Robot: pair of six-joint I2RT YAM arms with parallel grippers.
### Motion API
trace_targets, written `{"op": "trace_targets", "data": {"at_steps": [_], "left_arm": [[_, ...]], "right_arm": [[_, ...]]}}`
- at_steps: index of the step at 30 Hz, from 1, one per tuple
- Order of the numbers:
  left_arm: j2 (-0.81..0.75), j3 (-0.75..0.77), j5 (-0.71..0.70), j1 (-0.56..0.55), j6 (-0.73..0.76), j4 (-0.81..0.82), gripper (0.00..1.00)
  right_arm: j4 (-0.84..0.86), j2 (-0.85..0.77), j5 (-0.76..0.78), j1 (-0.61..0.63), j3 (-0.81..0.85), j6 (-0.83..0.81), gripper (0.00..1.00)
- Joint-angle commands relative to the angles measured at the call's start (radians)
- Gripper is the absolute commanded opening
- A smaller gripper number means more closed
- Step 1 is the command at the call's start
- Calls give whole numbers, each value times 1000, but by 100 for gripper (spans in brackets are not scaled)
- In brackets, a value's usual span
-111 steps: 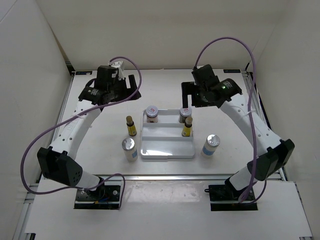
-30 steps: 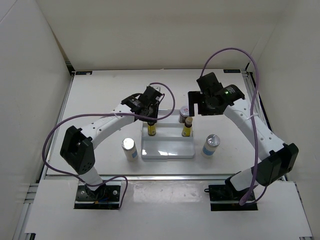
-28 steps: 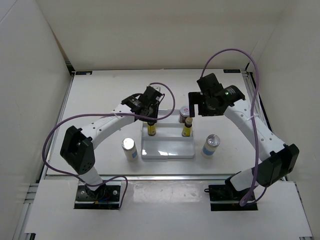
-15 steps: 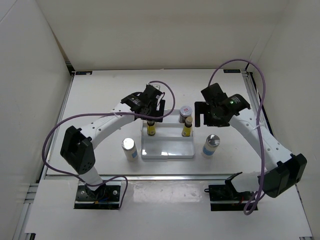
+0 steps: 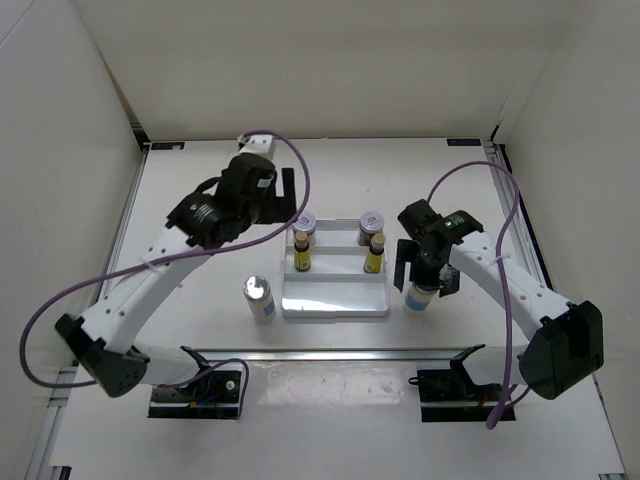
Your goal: Organize the condiment bottles
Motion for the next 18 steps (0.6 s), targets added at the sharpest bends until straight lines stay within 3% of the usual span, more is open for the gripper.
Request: {"op": "trace_targets", "data": {"at_steps": [1, 3, 5, 7, 11, 13, 18], "left_arm": [[-96, -76, -39, 24, -37, -78, 100], [-121, -120, -39, 35, -48, -87, 100], [-139, -142, -39, 53, -48, -87, 100], [-149, -154, -39, 53, -48, -87, 100], [-149, -176, -39, 64, -48, -96, 100], [-149, -209, -49, 64, -83, -96, 100], [-169, -260, -70, 64, -128, -96, 100]], "right_arm": [[14, -17, -20, -1, -15, 62, 85], [14, -17, -11, -1, -15, 71, 67], [14, -17, -11, -1, -15, 71, 59], [4, -17, -1, -1, -15, 71, 42], [-37, -42, -1, 11, 75, 48, 21], [-83, -55, 9, 40, 138, 24, 12], [-181, -54, 39, 108, 293, 24, 0]]}}
